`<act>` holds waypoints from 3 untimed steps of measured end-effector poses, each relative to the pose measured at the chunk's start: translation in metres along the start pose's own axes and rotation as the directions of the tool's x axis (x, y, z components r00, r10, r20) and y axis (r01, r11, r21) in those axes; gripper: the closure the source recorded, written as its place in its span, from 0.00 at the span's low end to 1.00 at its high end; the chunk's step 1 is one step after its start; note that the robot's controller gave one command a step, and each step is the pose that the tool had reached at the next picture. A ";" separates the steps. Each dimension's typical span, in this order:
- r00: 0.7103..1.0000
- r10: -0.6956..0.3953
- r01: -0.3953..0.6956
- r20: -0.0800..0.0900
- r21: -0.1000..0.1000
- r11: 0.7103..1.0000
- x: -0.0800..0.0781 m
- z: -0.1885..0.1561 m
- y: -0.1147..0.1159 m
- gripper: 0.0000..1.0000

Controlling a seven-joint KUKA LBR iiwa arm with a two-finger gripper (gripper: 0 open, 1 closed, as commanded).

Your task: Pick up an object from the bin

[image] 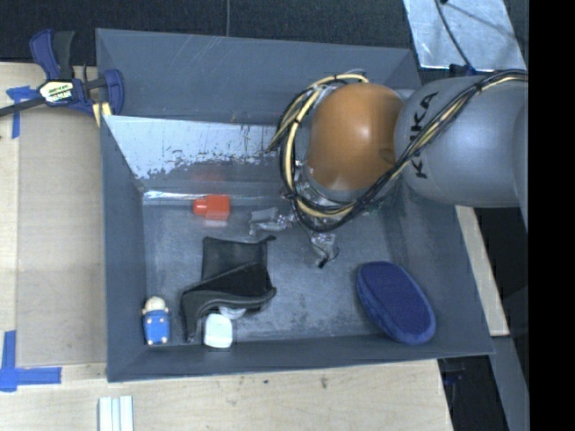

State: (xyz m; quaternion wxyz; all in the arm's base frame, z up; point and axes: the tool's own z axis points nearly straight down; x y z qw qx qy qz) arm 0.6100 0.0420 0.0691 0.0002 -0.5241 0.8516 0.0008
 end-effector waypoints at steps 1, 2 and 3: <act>1.000 0.005 -0.005 0.001 0.000 1.000 0.000 -0.001 -0.001 0.00; 1.000 0.005 -0.005 0.004 0.001 1.000 -0.001 -0.002 -0.001 1.00; 1.000 0.009 -0.009 0.006 0.011 1.000 -0.003 -0.134 -0.003 1.00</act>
Offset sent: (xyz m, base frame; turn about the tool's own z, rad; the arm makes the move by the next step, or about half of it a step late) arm 0.0000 0.0000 0.0000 0.0000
